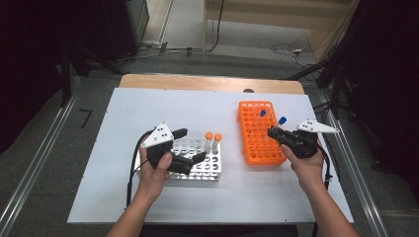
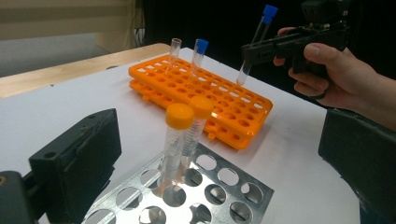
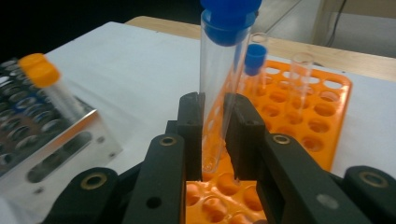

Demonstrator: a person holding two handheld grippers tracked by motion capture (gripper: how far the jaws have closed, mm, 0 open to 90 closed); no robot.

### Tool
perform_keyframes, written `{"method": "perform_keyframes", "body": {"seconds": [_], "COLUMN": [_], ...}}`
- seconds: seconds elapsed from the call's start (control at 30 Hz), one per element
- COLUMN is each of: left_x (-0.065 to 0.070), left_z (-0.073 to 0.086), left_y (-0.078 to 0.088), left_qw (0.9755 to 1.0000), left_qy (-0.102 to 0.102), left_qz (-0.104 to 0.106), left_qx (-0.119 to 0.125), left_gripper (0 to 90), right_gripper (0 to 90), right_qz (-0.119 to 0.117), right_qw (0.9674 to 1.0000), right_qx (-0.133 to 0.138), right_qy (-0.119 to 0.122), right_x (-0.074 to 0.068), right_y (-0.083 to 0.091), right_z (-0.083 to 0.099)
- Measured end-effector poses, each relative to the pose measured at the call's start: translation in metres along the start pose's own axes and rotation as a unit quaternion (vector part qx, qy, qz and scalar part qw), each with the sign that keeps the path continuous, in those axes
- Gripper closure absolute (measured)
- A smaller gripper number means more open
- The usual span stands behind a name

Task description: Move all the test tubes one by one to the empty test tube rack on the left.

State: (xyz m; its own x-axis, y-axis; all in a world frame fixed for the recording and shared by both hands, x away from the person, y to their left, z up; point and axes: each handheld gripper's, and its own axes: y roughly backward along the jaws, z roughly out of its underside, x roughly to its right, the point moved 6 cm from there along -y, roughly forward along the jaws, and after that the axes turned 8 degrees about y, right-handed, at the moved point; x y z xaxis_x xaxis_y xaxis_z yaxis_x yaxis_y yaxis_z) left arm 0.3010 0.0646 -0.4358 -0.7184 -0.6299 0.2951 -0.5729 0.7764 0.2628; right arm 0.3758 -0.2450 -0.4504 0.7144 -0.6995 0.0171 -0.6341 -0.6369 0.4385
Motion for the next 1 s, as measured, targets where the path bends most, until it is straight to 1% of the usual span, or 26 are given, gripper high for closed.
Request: {"method": "perform_keyframes", "body": {"seconds": [0.17, 0.3, 0.37, 0.47, 0.5, 0.53, 0.67, 0.7, 0.77, 0.8, 0.87, 0.93, 0.97, 1.0], "left_x": [0.006, 0.01, 0.013, 0.016, 0.017, 0.017, 0.021, 0.022, 0.024, 0.025, 0.028, 0.03, 0.032, 0.033], "left_z": [-0.001, 0.0, 0.0, 0.0, -0.001, -0.001, -0.002, -0.003, -0.003, -0.004, -0.004, -0.005, -0.005, -0.006], "left_y": [0.0, -0.001, -0.002, -0.002, -0.003, -0.003, -0.003, -0.003, -0.004, -0.004, -0.005, -0.006, -0.006, -0.006], "left_qw": [0.9999, 0.9999, 0.9997, 0.9993, 0.9993, 0.9994, 0.9991, 0.9991, 0.9986, 0.9988, 0.9986, 0.9986, 0.9986, 0.9984], "left_qy": [-0.011, -0.012, -0.011, -0.01, -0.012, -0.011, -0.013, -0.011, -0.006, -0.007, -0.006, -0.005, -0.003, -0.003], "left_qz": [0.005, 0.01, 0.023, 0.035, 0.035, 0.033, 0.04, 0.04, 0.05, 0.047, 0.051, 0.05, 0.051, 0.054], "left_qx": [-0.003, -0.004, -0.007, -0.007, -0.007, -0.007, -0.008, -0.008, -0.013, -0.014, -0.012, -0.014, -0.014, -0.014], "left_gripper": [0.0, 0.0, 0.6, 0.8, 0.7, 0.5, 0.4, 1.3, 3.2, 3.8, 7.3, 7.8, 9.9, 11.1], "right_gripper": [74.7, 74.7, 74.7, 74.8, 74.7, 74.7, 74.7, 74.8, 74.7, 74.8, 74.8, 74.8, 74.8, 74.8], "right_qz": [-0.027, -0.049, -0.063, -0.079, -0.085, -0.09, -0.112, -0.119, -0.128, -0.13, -0.138, -0.144, -0.147, -0.15], "right_qw": [0.9996, 0.9985, 0.9976, 0.996, 0.9954, 0.9949, 0.9926, 0.9919, 0.9907, 0.9902, 0.9891, 0.9879, 0.9873, 0.9867], "right_qx": [0.002, 0.005, 0.006, 0.005, 0.006, 0.005, 0.005, 0.004, 0.004, 0.004, 0.002, 0.0, -0.002, -0.003], "right_qy": [0.01, 0.025, 0.03, 0.041, 0.044, 0.046, 0.046, 0.046, 0.047, 0.05, 0.052, 0.057, 0.06, 0.062], "right_x": [-0.02, -0.035, -0.044, -0.057, -0.061, -0.064, -0.074, -0.077, -0.082, -0.084, -0.089, -0.094, -0.096, -0.099], "right_y": [0.008, 0.015, 0.018, 0.022, 0.022, 0.023, 0.021, 0.02, 0.019, 0.018, 0.017, 0.015, 0.015, 0.014], "right_z": [0.0, -0.002, -0.002, -0.002, -0.002, -0.002, -0.003, -0.003, -0.004, -0.005, -0.005, -0.005, -0.005, -0.005]}}
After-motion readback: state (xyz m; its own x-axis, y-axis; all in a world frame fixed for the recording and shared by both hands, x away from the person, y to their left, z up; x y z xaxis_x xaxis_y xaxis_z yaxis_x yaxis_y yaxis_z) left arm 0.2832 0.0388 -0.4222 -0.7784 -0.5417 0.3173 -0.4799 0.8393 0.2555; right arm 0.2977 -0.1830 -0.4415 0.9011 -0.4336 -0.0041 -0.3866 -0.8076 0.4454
